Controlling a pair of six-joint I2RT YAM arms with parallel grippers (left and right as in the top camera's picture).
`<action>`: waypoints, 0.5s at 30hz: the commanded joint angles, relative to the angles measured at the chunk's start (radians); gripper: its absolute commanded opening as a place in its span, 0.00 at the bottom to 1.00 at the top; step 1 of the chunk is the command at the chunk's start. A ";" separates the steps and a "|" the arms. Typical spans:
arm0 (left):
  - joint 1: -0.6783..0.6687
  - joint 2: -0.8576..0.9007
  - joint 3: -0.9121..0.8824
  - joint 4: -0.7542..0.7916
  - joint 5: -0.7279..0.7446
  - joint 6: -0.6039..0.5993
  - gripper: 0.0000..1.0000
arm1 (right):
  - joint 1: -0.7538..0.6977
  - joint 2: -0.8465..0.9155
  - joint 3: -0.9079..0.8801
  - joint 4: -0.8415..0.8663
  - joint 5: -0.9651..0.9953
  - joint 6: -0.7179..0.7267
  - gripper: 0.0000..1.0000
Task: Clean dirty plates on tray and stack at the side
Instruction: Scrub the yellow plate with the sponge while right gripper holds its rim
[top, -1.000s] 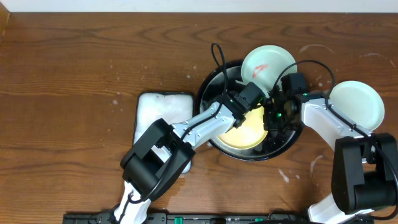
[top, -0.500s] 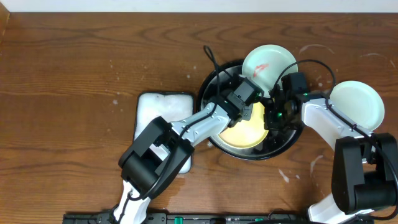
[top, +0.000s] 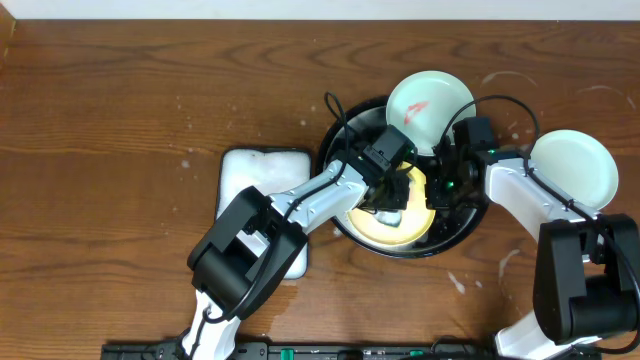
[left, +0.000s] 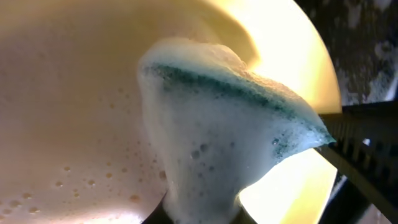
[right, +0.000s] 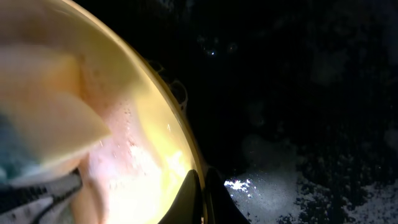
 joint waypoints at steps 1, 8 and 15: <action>-0.018 0.032 -0.030 0.004 0.102 -0.025 0.09 | 0.005 0.016 -0.008 0.000 0.021 -0.018 0.01; -0.021 0.032 -0.030 0.024 0.175 -0.081 0.12 | 0.005 0.016 -0.008 -0.002 0.021 -0.018 0.01; -0.035 0.032 -0.030 0.022 0.008 -0.026 0.12 | 0.005 0.016 -0.008 -0.001 0.021 -0.018 0.01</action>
